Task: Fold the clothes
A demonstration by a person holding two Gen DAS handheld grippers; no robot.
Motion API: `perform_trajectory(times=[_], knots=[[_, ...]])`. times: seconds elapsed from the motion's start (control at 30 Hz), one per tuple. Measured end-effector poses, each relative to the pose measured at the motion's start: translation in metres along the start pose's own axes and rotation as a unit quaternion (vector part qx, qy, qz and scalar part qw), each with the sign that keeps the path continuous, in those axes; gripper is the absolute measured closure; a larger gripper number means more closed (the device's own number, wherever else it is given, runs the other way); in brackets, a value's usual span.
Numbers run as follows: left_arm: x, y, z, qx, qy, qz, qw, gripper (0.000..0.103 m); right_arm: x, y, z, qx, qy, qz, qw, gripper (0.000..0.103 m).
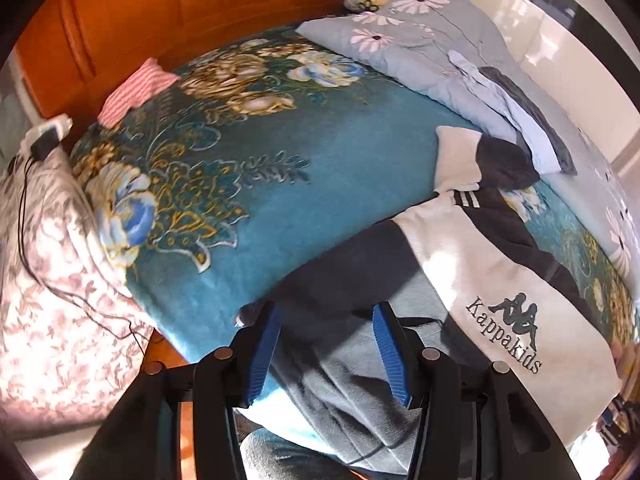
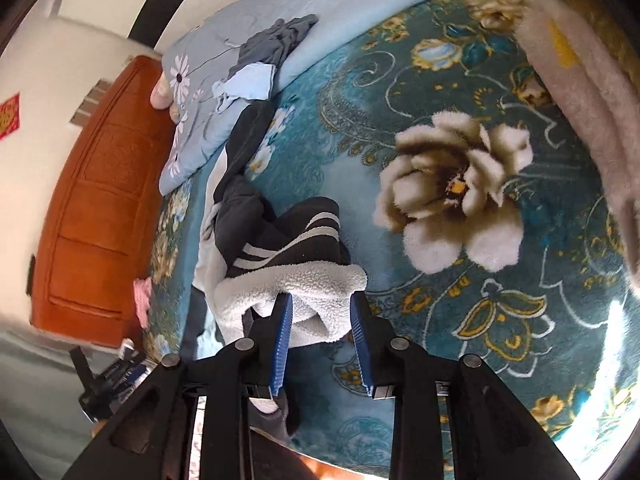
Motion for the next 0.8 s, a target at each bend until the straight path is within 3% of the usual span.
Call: perform_trajectory(times=[0.17,0.4,0.53,0.6,0.7,0.8], knots=[[0.050,0.054,-0.041,0.120,-0.032,-0.019,0.9920,0.047,0.010,0.013,0.005,0.088,-0.030,-0.028,0.995,0.053],[0.144,0.117,-0.101,0.265,-0.053,-0.058,0.9609,0.047,0.017,0.011,0.002,0.204,-0.057,-0.089,0.973,0.051],[0.198,0.147,-0.121,0.310,-0.069,-0.053,0.9469,0.047,0.023,0.016,0.000,0.288,-0.076,-0.123,0.947,0.051],[0.219,0.154,-0.129,0.328,-0.069,-0.063,0.9399,0.047,0.022,0.013,-0.001,0.302,-0.077,-0.125,0.942,0.051],[0.244,0.154,-0.140,0.330,-0.071,-0.073,0.9383,0.047,0.021,0.009,-0.003,0.322,-0.079,-0.127,0.935,0.051],[0.255,0.153,-0.147,0.330,-0.060,-0.072,0.9395,0.045,0.015,0.005,-0.004,0.321,-0.081,-0.120,0.936,0.051]])
Point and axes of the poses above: each gripper's, at about its wrist camera, not at the fingertips, and x roughly the way its jaws point, y to its right, z to its underside, the point moved 10 cm from there along x, roughly the way its jaws point, and after that the axes turned 11 degrees about z, right-handed, at the moved point
